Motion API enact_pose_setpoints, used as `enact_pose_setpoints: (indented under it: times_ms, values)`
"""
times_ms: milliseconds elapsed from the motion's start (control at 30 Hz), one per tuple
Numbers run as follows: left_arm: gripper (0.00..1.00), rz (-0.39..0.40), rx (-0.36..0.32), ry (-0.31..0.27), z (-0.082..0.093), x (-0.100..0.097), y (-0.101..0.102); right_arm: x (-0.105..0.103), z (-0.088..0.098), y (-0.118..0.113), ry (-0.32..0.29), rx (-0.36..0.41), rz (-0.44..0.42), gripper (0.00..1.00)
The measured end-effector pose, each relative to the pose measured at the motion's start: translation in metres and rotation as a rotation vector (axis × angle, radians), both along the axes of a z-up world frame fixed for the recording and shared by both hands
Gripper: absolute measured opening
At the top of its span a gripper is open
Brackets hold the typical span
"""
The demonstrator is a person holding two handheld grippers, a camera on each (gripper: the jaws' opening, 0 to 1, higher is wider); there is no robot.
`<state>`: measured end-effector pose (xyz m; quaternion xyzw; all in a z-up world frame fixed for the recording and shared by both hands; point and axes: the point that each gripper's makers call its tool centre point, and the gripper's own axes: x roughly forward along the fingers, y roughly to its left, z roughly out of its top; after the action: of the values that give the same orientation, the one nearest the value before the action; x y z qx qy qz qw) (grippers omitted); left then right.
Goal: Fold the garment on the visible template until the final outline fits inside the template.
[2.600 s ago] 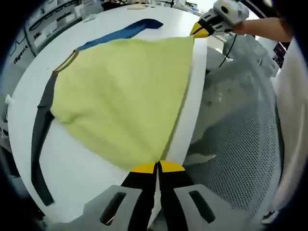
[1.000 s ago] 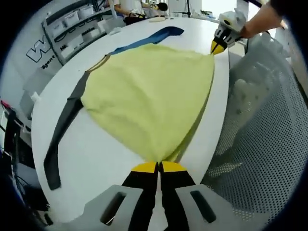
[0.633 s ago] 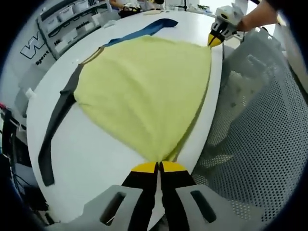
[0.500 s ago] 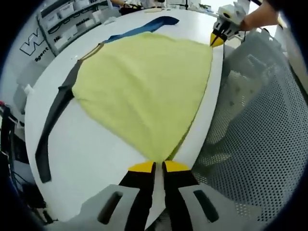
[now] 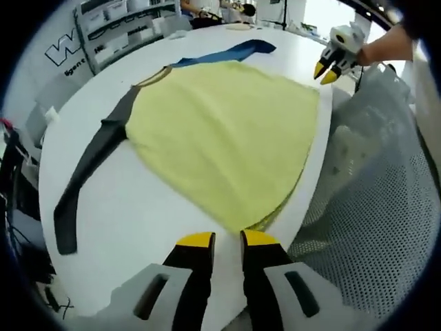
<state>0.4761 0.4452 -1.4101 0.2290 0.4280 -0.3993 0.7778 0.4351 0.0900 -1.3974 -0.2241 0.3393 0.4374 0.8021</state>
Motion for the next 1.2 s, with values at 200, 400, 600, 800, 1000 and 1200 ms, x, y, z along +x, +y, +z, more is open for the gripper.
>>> enact_pose_setpoints:
  times_ms: [200, 400, 600, 800, 1000, 1200]
  values:
    - [0.20, 0.008, -0.038, -0.004, 0.013, 0.021, -0.003, 0.036, 0.008, -0.003, -0.030, 0.024, -0.047, 0.07]
    - [0.23, 0.014, -0.025, -0.020, 0.012, 0.038, 0.002, 0.068, 0.010, -0.009, -0.063, 0.028, -0.077, 0.08]
    - [0.26, 0.047, -0.035, -0.051, 0.012, 0.070, 0.005, 0.105, 0.010, -0.018, -0.082, 0.031, -0.126, 0.10]
    - [0.27, 0.096, -0.050, -0.071, 0.010, 0.114, 0.009, 0.144, 0.010, -0.026, -0.111, 0.039, -0.173, 0.13]
    - [0.29, 0.122, -0.049, -0.087, 0.008, 0.158, 0.013, 0.188, 0.008, -0.035, -0.132, 0.041, -0.227, 0.16]
    - [0.30, 0.139, -0.053, -0.094, 0.006, 0.203, 0.011, 0.235, 0.011, -0.041, -0.156, 0.042, -0.265, 0.19]
